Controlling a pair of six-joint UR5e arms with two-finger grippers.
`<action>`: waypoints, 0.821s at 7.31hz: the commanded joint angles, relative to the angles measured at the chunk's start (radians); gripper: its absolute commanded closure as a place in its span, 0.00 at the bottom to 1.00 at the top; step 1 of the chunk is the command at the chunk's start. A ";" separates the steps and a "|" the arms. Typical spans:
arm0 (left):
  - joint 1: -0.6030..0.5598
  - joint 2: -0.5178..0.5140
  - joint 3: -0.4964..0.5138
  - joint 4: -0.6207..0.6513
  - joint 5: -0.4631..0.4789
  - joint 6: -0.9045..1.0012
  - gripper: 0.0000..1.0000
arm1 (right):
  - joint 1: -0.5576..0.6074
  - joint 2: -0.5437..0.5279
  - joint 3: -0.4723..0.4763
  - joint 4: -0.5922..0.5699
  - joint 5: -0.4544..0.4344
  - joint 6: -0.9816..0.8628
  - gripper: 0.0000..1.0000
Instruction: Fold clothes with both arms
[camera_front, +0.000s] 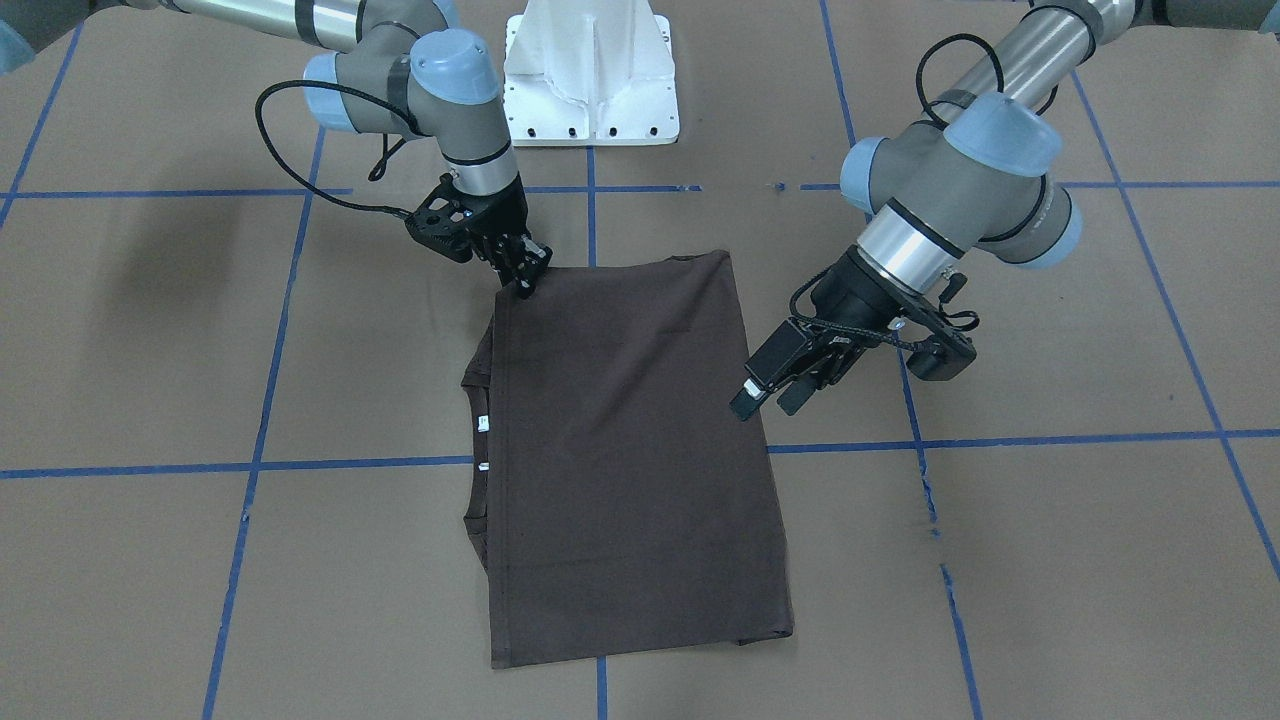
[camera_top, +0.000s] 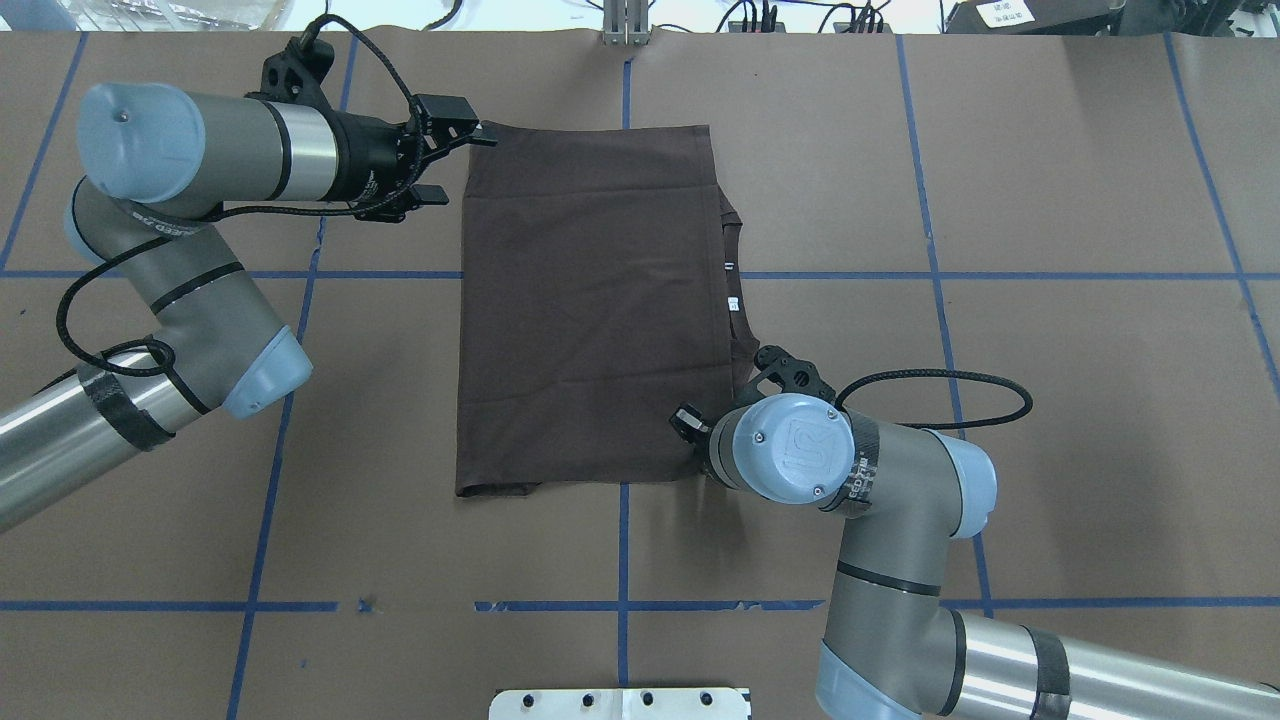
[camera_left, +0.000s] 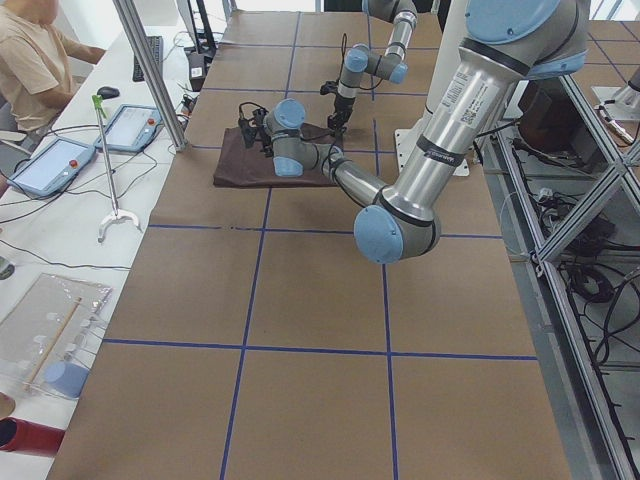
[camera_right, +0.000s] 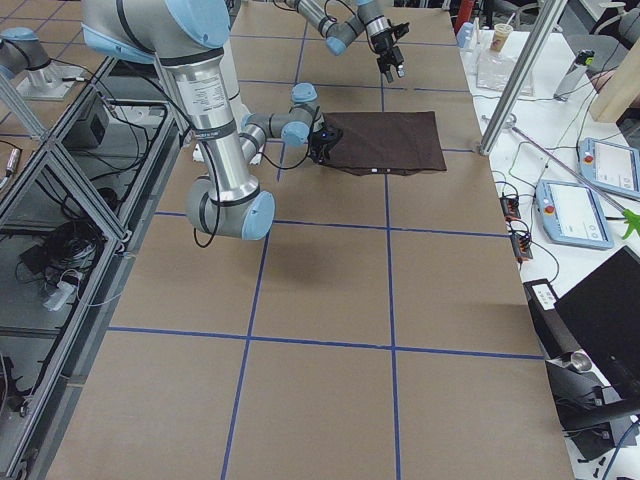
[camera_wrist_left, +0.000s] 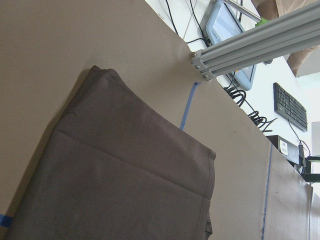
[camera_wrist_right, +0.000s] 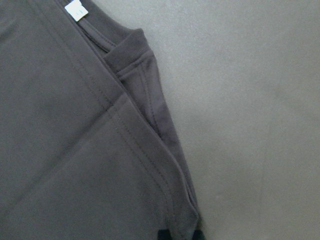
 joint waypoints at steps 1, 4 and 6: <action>0.001 0.002 0.000 -0.001 0.000 0.000 0.00 | 0.000 0.002 0.010 -0.001 0.003 -0.005 1.00; 0.082 0.111 -0.134 0.000 0.033 -0.085 0.00 | 0.003 -0.012 0.092 -0.010 0.009 -0.005 1.00; 0.349 0.257 -0.382 0.232 0.325 -0.142 0.00 | 0.008 -0.020 0.123 -0.010 0.011 -0.004 1.00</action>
